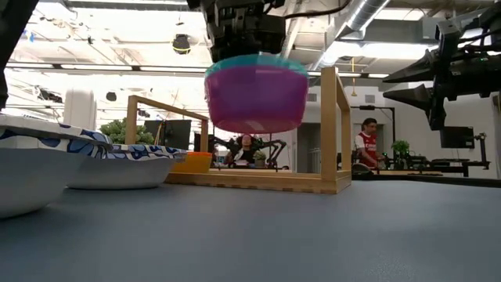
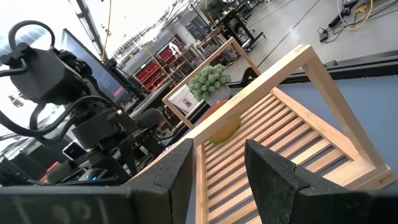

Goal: Place and stack bowls onto a shelf
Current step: Stack the small blue bowl on top of the small orange bowl on the shelf, then stack the small red bowl on top of the small blue bowl on the shelf

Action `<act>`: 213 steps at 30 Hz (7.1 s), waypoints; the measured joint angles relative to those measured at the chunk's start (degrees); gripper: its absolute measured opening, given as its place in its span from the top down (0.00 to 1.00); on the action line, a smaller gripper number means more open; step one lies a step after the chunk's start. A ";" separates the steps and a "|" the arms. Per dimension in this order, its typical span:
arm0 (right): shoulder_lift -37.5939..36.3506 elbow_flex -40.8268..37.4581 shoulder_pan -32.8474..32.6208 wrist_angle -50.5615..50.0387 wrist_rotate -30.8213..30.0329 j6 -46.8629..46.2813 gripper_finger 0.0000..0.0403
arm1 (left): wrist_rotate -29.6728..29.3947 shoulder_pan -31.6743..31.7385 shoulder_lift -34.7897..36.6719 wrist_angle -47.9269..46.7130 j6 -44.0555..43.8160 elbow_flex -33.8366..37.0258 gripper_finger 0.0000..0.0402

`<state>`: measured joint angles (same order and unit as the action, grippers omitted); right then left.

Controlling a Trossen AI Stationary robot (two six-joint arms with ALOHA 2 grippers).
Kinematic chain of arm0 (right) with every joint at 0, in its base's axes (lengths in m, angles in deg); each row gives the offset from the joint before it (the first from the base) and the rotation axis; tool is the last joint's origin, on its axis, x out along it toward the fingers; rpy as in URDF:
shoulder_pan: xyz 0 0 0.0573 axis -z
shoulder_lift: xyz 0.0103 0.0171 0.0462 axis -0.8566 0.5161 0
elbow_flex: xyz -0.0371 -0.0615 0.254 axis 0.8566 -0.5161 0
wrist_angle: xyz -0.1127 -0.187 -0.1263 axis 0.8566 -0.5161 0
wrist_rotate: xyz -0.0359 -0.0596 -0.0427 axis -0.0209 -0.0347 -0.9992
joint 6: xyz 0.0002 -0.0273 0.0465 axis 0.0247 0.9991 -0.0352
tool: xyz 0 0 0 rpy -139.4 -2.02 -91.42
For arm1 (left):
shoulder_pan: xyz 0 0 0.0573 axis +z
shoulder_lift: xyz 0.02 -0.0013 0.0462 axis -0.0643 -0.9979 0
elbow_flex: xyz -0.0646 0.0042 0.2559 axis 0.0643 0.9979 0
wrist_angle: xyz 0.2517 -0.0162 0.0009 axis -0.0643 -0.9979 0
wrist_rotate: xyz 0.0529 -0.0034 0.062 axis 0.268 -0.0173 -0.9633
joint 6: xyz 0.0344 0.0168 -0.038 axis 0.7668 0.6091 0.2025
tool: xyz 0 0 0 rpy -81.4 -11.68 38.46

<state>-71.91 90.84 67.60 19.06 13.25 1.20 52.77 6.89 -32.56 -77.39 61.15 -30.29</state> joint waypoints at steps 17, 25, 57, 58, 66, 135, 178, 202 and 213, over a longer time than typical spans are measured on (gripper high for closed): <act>0.00 0.00 0.00 0.00 0.02 -0.02 0.58 | -3.98 0.26 0.70 -7.82 4.47 -7.41 1.00; 0.00 0.00 0.00 0.00 0.03 -0.02 0.58 | -3.84 0.96 0.70 -11.37 4.90 -8.91 1.00; -0.02 0.00 0.02 0.04 -0.55 -0.04 0.58 | -9.34 36.59 3.35 -21.83 41.68 -7.00 1.00; -0.02 0.00 0.02 0.04 -0.57 -0.04 0.58 | -9.32 36.61 3.35 -21.39 42.35 -6.09 1.00; -0.02 0.00 0.30 0.04 -0.70 -1.42 0.58 | -8.96 37.05 3.28 -18.34 44.77 -1.66 1.00; -0.02 -0.01 1.22 0.05 -0.64 -3.17 0.58 | -4.32 36.88 3.17 -9.28 41.69 3.41 0.98; 0.00 0.00 1.21 0.02 0.02 -4.49 0.58 | 8.38 2.81 3.65 1.39 8.84 -4.33 0.83; -0.02 0.00 1.11 -0.16 1.95 -2.49 0.58 | -10.79 -13.38 3.39 10.82 -7.45 -4.33 0.83; 0.00 -0.01 1.11 -0.15 1.97 -2.47 0.58 | -10.65 -13.31 3.40 9.93 -5.59 -4.33 0.83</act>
<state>-71.91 90.82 68.71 18.90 15.22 -1.27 42.12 -6.42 -29.16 -67.46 55.56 -34.62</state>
